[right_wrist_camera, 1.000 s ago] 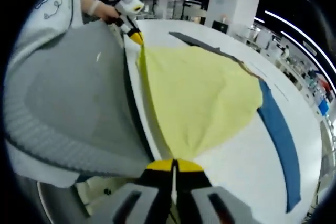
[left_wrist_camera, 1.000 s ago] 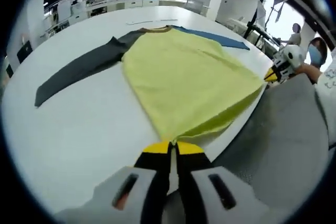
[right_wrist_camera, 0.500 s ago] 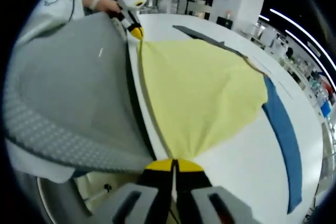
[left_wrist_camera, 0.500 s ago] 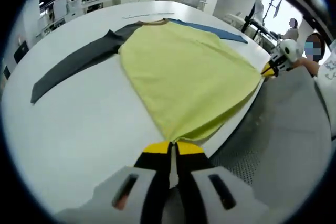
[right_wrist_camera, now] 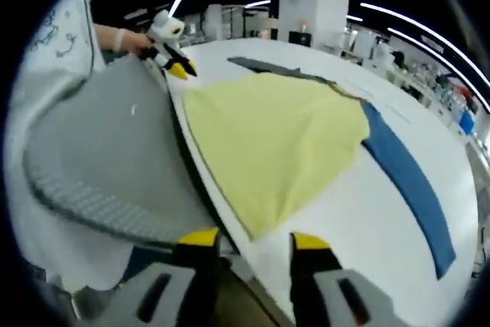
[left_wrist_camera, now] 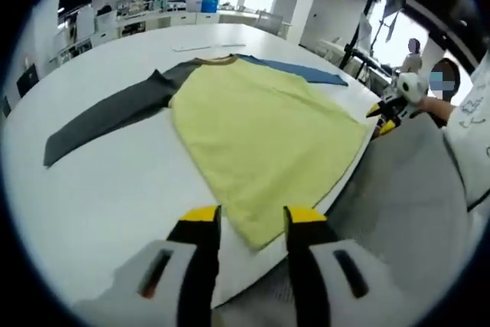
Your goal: Fold the garment on the visible template until the final outline fits inside the template.
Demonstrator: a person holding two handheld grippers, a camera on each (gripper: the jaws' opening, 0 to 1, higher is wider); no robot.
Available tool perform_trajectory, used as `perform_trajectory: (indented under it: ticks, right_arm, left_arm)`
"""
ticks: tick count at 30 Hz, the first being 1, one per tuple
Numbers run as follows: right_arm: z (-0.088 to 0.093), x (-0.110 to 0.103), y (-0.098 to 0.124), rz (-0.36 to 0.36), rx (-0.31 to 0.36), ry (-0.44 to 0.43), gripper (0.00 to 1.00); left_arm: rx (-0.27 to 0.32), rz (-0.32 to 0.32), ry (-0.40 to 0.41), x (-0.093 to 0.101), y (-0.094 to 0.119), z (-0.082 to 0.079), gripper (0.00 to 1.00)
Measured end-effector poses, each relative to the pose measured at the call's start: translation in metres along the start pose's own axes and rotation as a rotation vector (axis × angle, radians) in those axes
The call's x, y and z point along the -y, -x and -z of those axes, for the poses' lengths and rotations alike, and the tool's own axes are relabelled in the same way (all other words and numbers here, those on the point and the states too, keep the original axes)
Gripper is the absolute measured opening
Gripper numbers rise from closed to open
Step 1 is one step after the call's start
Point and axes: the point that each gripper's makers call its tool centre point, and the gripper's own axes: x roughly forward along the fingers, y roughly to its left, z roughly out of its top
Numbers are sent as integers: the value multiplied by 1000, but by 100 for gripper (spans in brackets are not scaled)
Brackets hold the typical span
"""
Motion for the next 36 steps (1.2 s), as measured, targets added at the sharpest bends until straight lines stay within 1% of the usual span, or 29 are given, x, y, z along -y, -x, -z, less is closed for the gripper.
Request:
perform_trajectory:
  ticks: [1,2,3,4,6,7,9,11,13,14,15,17,19,20,22,25,26,27,28,31,32,36]
  right_arm:
    - [-3,2,2,4,16,-17,44]
    - [-5,6,4,13,33,-28,48]
    - [-9,15,8,36,55,-64,55]
    - [-9,17,9,45,59,-74,59]
    - [-15,30,13,88,93,-112,69]
    - [-21,36,15,100,126,-131,73]
    - [-24,45,19,115,149,-182,83]
    - [-28,57,23,140,171,-203,89]
    - [-32,74,26,171,196,-227,98]
    - [-32,84,28,197,199,-249,100]
    - [-34,90,29,196,207,-252,100]
    - [-35,109,32,235,219,-321,100]
    - [-43,124,37,261,250,-336,100]
    - [-44,134,40,279,271,-344,100]
    - [-46,145,45,296,288,-357,100]
    - [-42,162,49,321,293,-386,100]
    - [-40,168,49,338,296,-397,100]
    - [-35,178,51,373,296,-418,100]
    - [-32,184,52,385,300,-426,100]
    - [-25,202,57,422,345,-515,100]
    - [-23,205,58,428,351,-529,99]
    - [-11,214,63,447,332,-538,96]
  left_arm:
    - [9,-3,0,-2,0,-1,44]
    - [36,-2,6,-3,1,-6,49]
    - [63,-6,21,-3,1,-12,54]
    - [85,-4,42,-4,2,-16,60]
    - [105,-13,50,-4,3,-24,66]
    - [118,-18,41,-4,4,-28,70]
    - [135,-24,44,-5,4,-33,78]
    - [150,-43,46,-9,3,-36,86]
    - [168,-48,48,-12,4,-39,91]
    - [184,-47,60,-12,4,-43,93]
    - [186,-42,74,-12,4,-45,95]
    - [201,-30,81,-12,3,-51,99]
    - [209,-14,75,-11,4,-56,99]
    - [206,-11,75,-10,3,-57,99]
    - [212,-16,61,-13,2,-61,99]
    - [244,-10,89,-13,0,-68,99]
    - [250,-11,90,-13,0,-69,99]
    - [253,-14,89,-13,-1,-70,99]
    - [254,-18,84,-13,-1,-70,99]
    - [252,-13,88,-13,-3,-69,99]
    - [251,-14,88,-13,-3,-69,99]
    - [238,-16,72,-13,-1,-69,99]
